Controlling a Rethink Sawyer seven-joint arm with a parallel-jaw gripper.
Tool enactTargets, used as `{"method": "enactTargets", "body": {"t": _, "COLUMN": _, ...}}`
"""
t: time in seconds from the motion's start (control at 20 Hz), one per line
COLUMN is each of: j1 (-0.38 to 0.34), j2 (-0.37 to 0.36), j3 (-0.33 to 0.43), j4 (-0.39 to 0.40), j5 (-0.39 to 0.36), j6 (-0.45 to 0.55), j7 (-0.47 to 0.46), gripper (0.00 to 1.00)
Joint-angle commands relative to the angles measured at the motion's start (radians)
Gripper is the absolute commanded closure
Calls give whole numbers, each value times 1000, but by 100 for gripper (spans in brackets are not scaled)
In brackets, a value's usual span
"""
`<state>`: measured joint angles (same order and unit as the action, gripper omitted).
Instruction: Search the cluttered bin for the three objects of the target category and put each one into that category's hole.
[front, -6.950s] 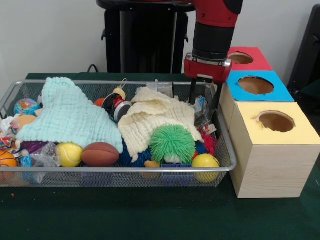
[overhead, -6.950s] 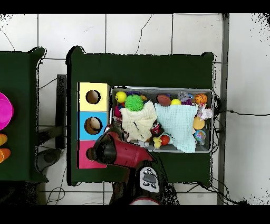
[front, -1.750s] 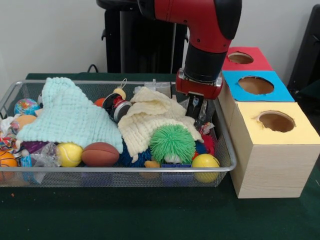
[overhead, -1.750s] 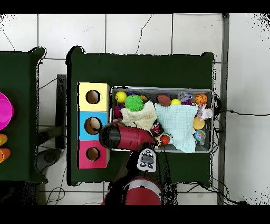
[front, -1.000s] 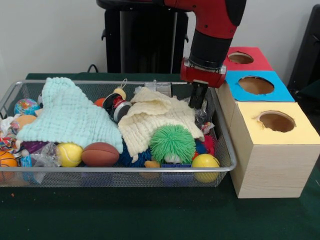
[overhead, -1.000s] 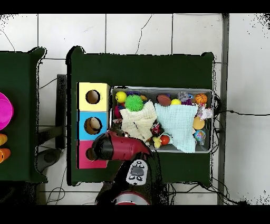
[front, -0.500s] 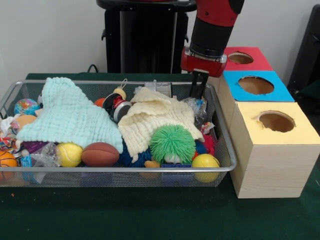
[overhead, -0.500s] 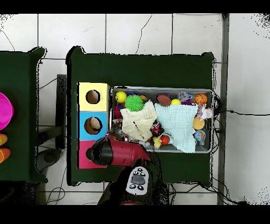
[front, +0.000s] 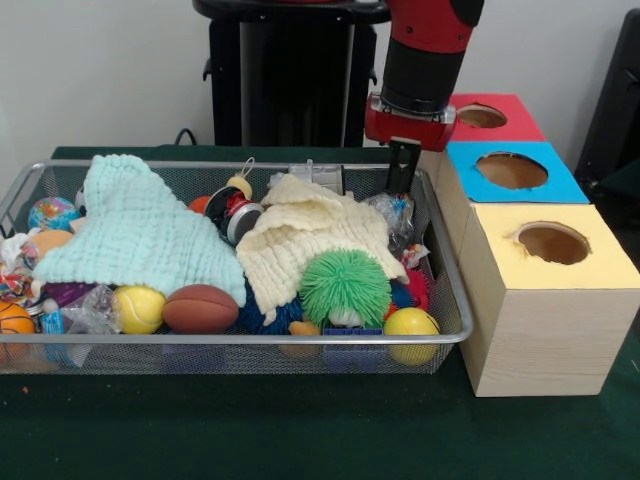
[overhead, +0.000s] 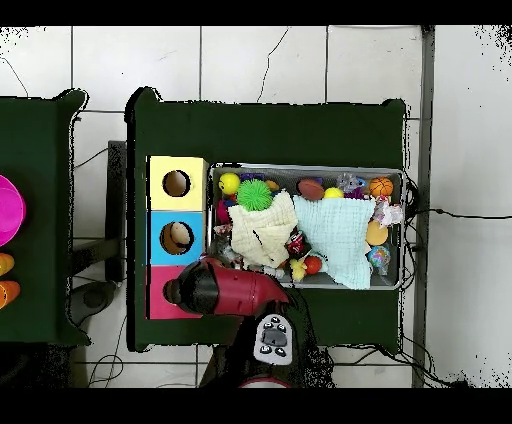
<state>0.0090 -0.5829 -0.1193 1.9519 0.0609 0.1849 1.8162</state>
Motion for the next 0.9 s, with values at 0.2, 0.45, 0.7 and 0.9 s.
{"method": "enactTargets", "body": {"t": 0.2, "j1": -26, "j2": 34, "j3": 98, "j4": 11, "j5": -10, "j6": -22, "j7": 136, "gripper": 0}}
{"method": "enactTargets", "body": {"t": 0.45, "j1": -12, "j2": 37, "j3": 82, "j4": 7, "j5": -15, "j6": -92, "j7": 158, "gripper": 0}}
{"method": "enactTargets", "body": {"t": 0.7, "j1": 45, "j2": 34, "j3": 16, "j4": -7, "j5": 4, "j6": -127, "j7": 193, "gripper": 0}}
{"method": "enactTargets", "body": {"t": 0.9, "j1": 110, "j2": 39, "j3": -45, "j4": -20, "j5": 32, "j6": -123, "j7": 211, "gripper": 0}}
